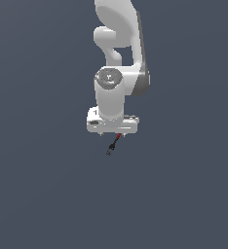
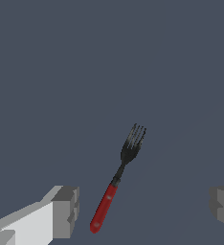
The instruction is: Pick up the object and move it to a goal position.
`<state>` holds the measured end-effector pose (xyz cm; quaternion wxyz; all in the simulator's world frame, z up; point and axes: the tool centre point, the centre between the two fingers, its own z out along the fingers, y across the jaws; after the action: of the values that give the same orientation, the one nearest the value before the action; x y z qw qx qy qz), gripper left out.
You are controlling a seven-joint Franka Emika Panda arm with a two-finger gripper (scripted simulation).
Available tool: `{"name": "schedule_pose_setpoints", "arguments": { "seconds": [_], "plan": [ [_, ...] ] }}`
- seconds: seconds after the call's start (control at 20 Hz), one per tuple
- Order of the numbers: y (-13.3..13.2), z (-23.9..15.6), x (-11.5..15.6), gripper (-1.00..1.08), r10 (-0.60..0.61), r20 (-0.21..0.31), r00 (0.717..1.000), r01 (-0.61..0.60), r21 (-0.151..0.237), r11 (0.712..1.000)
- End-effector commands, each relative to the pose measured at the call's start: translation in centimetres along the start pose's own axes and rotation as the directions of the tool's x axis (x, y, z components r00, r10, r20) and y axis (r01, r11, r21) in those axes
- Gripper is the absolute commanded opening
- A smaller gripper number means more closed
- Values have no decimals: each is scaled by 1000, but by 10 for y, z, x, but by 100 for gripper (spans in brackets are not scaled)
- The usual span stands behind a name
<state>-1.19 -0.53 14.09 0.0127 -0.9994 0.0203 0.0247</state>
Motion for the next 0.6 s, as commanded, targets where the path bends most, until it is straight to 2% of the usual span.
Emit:
{"name": "schedule_pose_setpoints", "arguments": {
  "seconds": [0.0, 0.55],
  "plan": [
    [0, 0, 0, 100, 0, 0, 1000, 0, 0, 1000],
    [27, -7, 0, 100, 50, 11, 999, -50, -7, 999]
  ]
}}
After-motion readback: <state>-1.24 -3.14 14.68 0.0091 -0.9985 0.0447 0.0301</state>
